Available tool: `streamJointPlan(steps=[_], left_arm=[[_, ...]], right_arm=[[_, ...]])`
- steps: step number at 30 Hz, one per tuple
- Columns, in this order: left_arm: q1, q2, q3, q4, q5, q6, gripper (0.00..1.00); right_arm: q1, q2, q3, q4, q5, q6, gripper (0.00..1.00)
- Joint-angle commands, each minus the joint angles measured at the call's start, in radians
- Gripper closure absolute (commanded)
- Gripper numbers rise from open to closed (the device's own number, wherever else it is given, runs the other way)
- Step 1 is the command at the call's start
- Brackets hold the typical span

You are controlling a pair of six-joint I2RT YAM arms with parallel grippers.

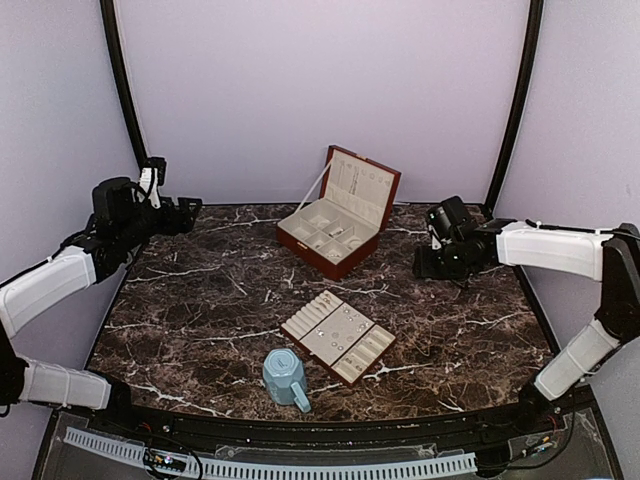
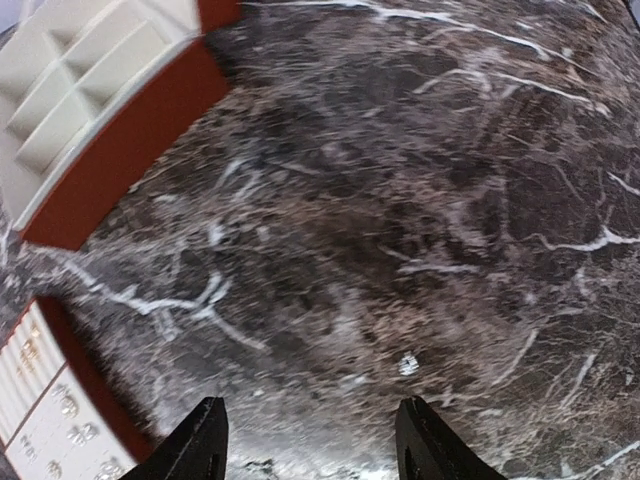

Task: Organize the mixed jewelry
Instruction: Pick up the earring from the center of the board.

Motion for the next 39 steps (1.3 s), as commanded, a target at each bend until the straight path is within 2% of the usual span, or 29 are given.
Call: streamJointPlan(steps=[1,10,20,30,39], left_arm=[[0.031,-0.031,0.04,-0.03,-0.035,-0.019,0.1],[0.033,-0.046,0.037,-0.027,-0.043,0.014,0.1],[0.033,-0.046,0.037,-0.024,-0.037,0.021,0.1],[0.033,-0.044,0.037,-0.021,-0.026,0.013,0.1],[0.033,-0.044,0.037,-0.019,-0.021,0.011,0.1]], right_arm=[[-0.096,0.082,-0.017,-0.002,-0.014,-0.019,0.45],[-0.136,0.271,0.102,-0.018,-0.004,-0.117,0.6],[-0.136,0.307,0.116,-0.045,0.03,-0.116,0.79],[-0.132,0.274,0.071,-0.039,-0.026,-0.108,0.82],[-0.118,0.267,0.063,-0.047,-0.016,-0.105,0.84]])
